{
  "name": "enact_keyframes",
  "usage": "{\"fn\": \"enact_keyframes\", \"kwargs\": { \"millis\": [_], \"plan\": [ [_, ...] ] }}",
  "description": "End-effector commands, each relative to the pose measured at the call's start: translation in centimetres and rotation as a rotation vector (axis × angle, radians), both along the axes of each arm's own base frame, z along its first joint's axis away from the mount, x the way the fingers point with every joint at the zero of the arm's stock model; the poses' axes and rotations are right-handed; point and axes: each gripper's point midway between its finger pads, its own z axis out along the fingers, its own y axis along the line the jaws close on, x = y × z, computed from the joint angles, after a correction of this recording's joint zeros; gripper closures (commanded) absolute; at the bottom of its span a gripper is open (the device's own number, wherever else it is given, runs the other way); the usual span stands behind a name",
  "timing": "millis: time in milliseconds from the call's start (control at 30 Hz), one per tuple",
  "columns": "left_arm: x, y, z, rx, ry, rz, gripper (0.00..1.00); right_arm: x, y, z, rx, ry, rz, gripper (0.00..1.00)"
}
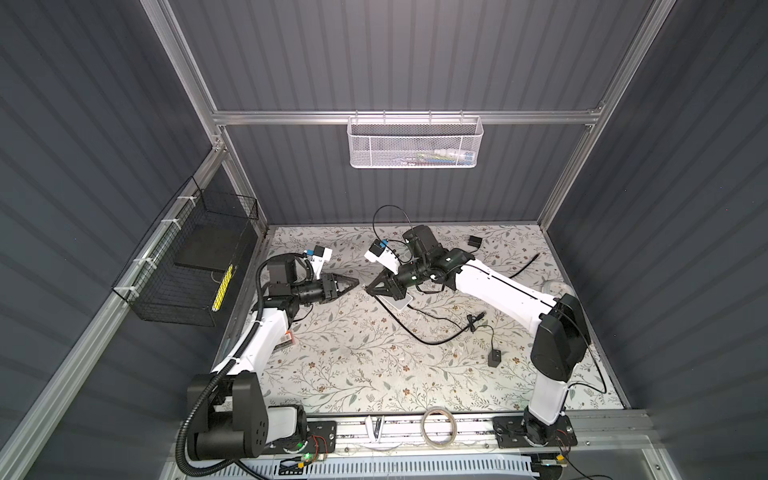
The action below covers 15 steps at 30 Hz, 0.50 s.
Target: Insert the plug into the switch port
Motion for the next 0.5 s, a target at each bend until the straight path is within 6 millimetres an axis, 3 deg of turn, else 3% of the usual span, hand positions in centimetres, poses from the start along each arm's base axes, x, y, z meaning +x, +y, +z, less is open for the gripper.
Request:
{"fn": "enact_keyframes", "kwargs": {
  "millis": [0, 467],
  "plan": [
    [-0.4, -0.4, 1.1, -0.010, -0.038, -0.039, 0.70, -0.7, -0.1, 0.6, 0.032, 0.031, 0.033, 1.00],
    [-1.7, -1.4, 2.9, -0.028, -0.108, -0.109, 0.71, -0.4, 0.0, -0.2, 0.015, 0.045, 0.029, 1.00]
  ]
}}
